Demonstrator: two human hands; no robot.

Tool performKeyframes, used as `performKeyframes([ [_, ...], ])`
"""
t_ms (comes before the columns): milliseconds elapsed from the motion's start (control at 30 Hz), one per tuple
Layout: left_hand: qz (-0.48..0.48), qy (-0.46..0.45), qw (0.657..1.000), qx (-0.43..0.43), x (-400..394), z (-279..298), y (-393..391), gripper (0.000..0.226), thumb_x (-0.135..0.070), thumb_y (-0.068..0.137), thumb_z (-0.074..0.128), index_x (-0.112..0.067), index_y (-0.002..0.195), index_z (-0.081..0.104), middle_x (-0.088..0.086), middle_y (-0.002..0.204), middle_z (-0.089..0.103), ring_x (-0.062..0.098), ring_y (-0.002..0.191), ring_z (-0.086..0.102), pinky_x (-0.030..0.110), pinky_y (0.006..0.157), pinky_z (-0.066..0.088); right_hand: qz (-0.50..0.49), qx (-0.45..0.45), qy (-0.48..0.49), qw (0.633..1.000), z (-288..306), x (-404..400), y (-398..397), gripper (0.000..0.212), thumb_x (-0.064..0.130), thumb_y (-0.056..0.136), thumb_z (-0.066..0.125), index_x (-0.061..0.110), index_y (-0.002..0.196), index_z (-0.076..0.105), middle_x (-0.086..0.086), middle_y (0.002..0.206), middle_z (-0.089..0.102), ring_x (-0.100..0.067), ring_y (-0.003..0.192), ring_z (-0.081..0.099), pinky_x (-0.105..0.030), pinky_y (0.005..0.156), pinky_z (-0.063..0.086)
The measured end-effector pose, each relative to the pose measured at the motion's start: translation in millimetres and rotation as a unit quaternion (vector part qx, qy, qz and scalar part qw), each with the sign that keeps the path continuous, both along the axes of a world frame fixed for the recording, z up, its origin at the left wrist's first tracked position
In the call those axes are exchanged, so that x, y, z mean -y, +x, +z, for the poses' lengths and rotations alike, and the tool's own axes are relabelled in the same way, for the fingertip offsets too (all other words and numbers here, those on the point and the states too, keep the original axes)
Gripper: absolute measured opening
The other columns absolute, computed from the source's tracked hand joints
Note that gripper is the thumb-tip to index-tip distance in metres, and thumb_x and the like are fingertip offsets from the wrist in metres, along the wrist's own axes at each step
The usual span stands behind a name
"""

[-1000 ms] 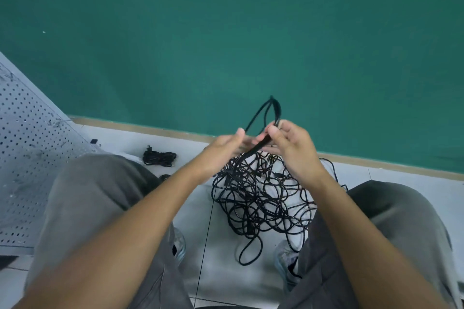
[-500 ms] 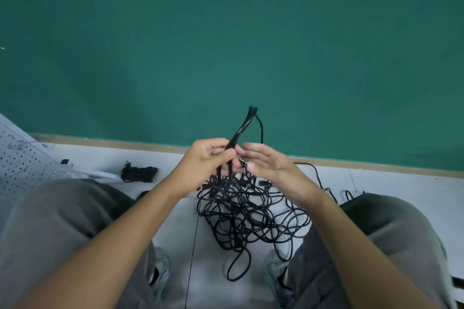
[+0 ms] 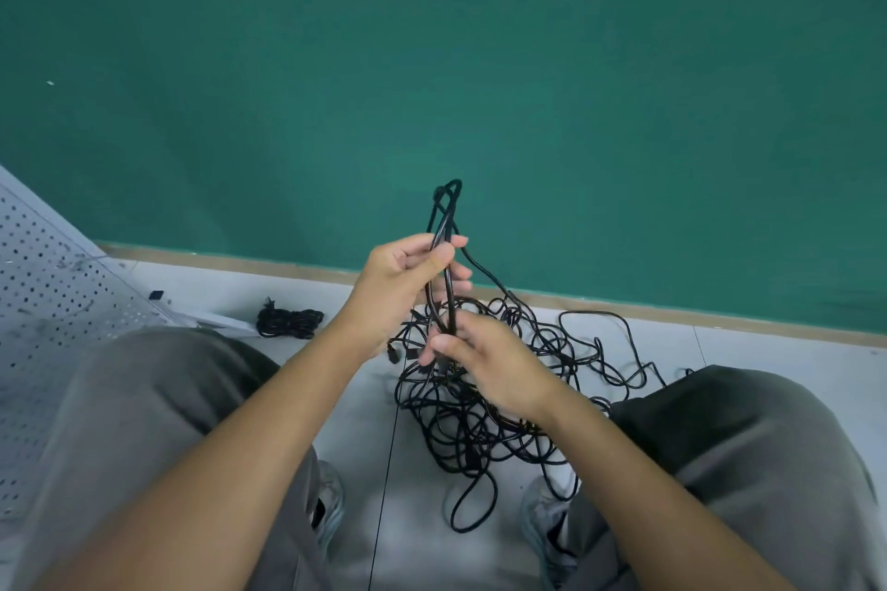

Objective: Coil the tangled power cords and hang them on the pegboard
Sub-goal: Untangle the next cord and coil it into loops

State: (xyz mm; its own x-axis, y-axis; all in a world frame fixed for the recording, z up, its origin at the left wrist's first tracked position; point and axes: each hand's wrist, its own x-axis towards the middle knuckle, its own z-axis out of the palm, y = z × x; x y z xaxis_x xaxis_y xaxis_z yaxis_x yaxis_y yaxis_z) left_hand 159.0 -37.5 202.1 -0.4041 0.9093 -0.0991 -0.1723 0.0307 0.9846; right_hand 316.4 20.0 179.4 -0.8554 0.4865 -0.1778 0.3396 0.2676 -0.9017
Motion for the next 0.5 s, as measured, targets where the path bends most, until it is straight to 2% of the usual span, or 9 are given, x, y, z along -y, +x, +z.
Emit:
performKeyframes([
  [100,-0.016,-0.045,0.998,-0.034,-1,-8,2,0.052,-0.046,0.109,0.033,-0.014,0.120,0.073,0.006,0.108,0.079,0.020,0.104,0.074,0.031,0.098,0.054,-0.029,-0.061,-0.003,0.998,26,-14,6,0.018,0.016,0.107,0.051,0.009,0.098,0.065,-0.002,0.100,0.078,-0.015,0.103,0.071,-0.040,0.102,0.050],
  [167,-0.077,-0.078,0.991,-0.072,2,-18,8,0.064,-0.058,0.107,0.019,-0.026,0.124,0.071,-0.004,0.120,0.076,0.011,0.119,0.068,0.035,0.113,0.045,-0.057,-0.099,-0.027,0.993,44,-29,14,0.019,0.014,0.107,0.049,0.004,0.099,0.063,-0.008,0.100,0.077,-0.022,0.102,0.073,-0.040,0.097,0.057],
  [267,-0.198,-0.099,0.969,-0.106,3,-30,28,0.058,-0.068,0.104,0.015,-0.050,0.127,0.064,-0.015,0.134,0.068,0.006,0.138,0.052,0.040,0.121,0.031,-0.098,-0.153,-0.086,0.980,58,-48,26,0.021,0.010,0.107,0.046,-0.006,0.101,0.059,-0.017,0.099,0.076,-0.030,0.096,0.074,-0.041,0.089,0.061],
  [300,-0.218,-0.096,0.966,-0.105,3,-32,35,0.051,-0.062,0.107,0.022,-0.047,0.128,0.066,-0.014,0.130,0.070,0.006,0.137,0.053,0.038,0.119,0.031,-0.112,-0.159,-0.096,0.976,60,-52,29,0.021,0.011,0.107,0.046,-0.005,0.101,0.059,-0.017,0.099,0.076,-0.030,0.096,0.075,-0.040,0.088,0.061],
  [400,-0.202,-0.071,0.971,-0.109,-1,-38,47,0.027,-0.023,0.108,0.052,-0.010,0.121,0.072,0.002,0.111,0.078,0.009,0.115,0.068,0.024,0.105,0.045,-0.151,-0.166,-0.122,0.967,57,-60,33,0.019,0.013,0.108,0.046,0.001,0.103,0.060,-0.015,0.098,0.077,-0.030,0.097,0.075,-0.037,0.083,0.062],
  [433,-0.198,-0.063,0.971,-0.122,-2,-39,48,0.022,-0.016,0.106,0.056,-0.005,0.115,0.072,0.006,0.104,0.078,0.011,0.108,0.071,0.022,0.101,0.047,-0.160,-0.167,-0.131,0.964,56,-61,33,0.019,0.015,0.108,0.046,0.002,0.105,0.060,-0.015,0.098,0.077,-0.031,0.098,0.075,-0.037,0.082,0.062],
  [500,-0.201,-0.059,0.967,-0.142,-1,-39,46,0.019,-0.013,0.106,0.056,-0.006,0.105,0.073,0.007,0.094,0.078,0.014,0.099,0.072,0.026,0.100,0.048,-0.172,-0.159,-0.139,0.962,51,-62,33,0.023,0.020,0.108,0.047,0.001,0.109,0.060,-0.015,0.100,0.077,-0.032,0.098,0.075,-0.038,0.084,0.061],
])
